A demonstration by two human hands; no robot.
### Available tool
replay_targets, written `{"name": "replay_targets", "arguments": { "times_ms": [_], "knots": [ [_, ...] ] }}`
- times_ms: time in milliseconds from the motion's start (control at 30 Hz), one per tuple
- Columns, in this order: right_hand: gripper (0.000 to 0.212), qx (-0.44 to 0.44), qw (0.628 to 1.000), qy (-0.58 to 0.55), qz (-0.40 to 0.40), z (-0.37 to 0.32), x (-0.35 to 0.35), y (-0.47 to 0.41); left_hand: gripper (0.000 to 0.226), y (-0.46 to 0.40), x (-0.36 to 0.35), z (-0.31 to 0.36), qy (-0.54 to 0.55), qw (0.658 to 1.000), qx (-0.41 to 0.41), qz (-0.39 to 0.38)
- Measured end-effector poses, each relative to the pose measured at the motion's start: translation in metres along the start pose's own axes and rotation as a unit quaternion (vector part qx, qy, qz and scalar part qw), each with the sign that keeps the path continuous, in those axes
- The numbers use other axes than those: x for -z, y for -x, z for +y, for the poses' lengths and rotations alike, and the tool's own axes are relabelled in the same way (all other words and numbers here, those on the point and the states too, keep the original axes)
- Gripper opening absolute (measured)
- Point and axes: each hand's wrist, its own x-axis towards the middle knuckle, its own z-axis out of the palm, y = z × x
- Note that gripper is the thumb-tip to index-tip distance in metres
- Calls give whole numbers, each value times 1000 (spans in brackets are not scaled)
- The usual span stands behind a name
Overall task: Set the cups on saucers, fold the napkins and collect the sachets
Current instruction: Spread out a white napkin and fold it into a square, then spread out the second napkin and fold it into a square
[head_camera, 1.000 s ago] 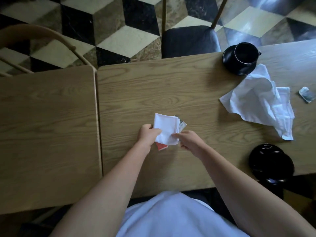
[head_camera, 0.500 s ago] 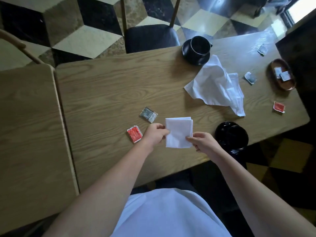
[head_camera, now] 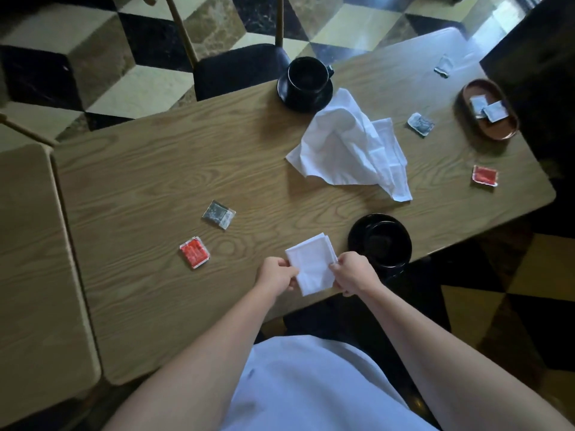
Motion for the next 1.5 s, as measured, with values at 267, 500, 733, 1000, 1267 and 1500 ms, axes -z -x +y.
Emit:
{"name": "replay_targets", "arguments": {
  "times_ms": [267,500,733,1000,1267,1500],
  "knots": [
    [26,39,996,79,12,11,-12,-9,3,-11,-16,-2,-4,997,59,45],
    [24,15,982,-183,-46,-7,30,-4,58,-9,-16,74,-170,981,-28,87],
    [13,-85,794,-598,-67,-40,108,-73,14,-50,-60,188,105,994,-2,0],
    [10,-169,642,-748,-7,-41,121,-122,37,-92,-82,219,415,900,90,96],
    [14,-170,579,-797,-34,-38,130,-130,15,-86,-72,224,453,885,103,-26],
    [11,-80,599,-794,-66,-72,154,-94,18,-27,-17,228,578,806,-38,-120]
  ]
}}
